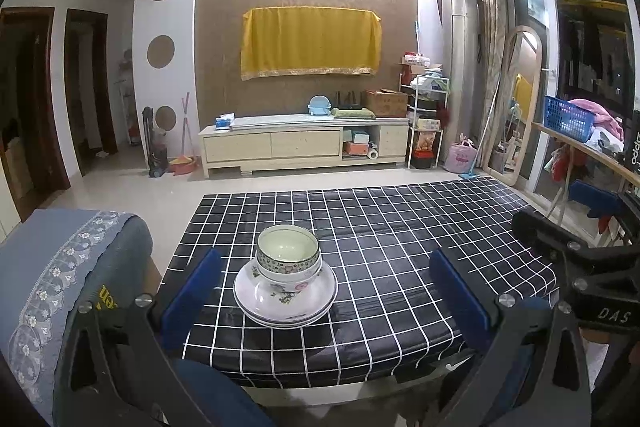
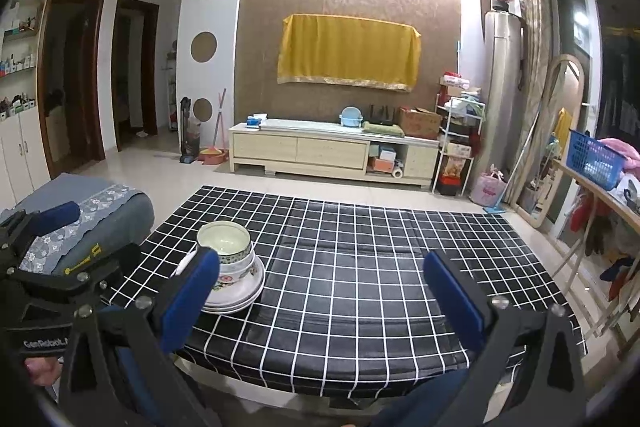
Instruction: Organize plates and bowls
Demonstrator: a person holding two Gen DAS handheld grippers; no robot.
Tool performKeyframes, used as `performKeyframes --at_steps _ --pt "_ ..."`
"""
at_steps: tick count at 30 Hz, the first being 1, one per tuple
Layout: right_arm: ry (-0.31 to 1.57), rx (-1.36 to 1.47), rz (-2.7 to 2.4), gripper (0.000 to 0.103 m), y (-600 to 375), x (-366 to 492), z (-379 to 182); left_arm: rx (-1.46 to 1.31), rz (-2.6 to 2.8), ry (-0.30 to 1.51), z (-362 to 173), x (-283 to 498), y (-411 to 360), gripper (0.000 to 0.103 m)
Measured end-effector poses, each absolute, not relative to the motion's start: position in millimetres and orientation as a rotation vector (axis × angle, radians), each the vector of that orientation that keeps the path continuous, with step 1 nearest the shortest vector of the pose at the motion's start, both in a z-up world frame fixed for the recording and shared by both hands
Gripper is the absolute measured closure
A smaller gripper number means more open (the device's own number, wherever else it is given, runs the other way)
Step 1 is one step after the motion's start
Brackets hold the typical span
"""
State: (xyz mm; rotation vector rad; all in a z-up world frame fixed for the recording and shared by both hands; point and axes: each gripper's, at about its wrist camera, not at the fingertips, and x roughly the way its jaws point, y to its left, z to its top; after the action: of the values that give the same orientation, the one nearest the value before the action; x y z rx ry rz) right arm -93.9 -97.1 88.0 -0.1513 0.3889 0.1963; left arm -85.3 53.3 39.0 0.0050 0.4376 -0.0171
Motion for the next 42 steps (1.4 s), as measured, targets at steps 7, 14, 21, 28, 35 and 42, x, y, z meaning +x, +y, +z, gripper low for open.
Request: performKeyframes --at_steps 7,14,21,28,35,42 --pt "0.391 -0.142 0.201 0.0 -99.8 -94.9 88.3 0.0 -0.024 0.438 38.9 -86.1 51.2 0.0" --pt "0.391 -0.144 0.198 0.0 -101.1 -94.9 88.1 -0.005 -0.023 0.447 37.7 -86.4 49.4 0.0" --pt "0.391 -0.145 0.197 0.0 -100.6 -93.8 90.4 -0.001 -0.009 0.448 38.2 -87.7 48.4 0.0" --pt "0.391 -0.152 0.194 0.0 -100.8 -94.9 89.5 -0.005 -0.006 0.458 37.6 -87.8 47.4 0.0" --pt "0.387 -0.153 0.194 0.0 -100.9 -96.7 90.3 0.005 0.002 0.462 36.0 -90.3 45.6 0.0" --pt "0.385 -0.153 0.196 0.0 -101.6 -96.9 91.0 -0.001 0.007 0.465 36.8 -92.4 45.5 0.0"
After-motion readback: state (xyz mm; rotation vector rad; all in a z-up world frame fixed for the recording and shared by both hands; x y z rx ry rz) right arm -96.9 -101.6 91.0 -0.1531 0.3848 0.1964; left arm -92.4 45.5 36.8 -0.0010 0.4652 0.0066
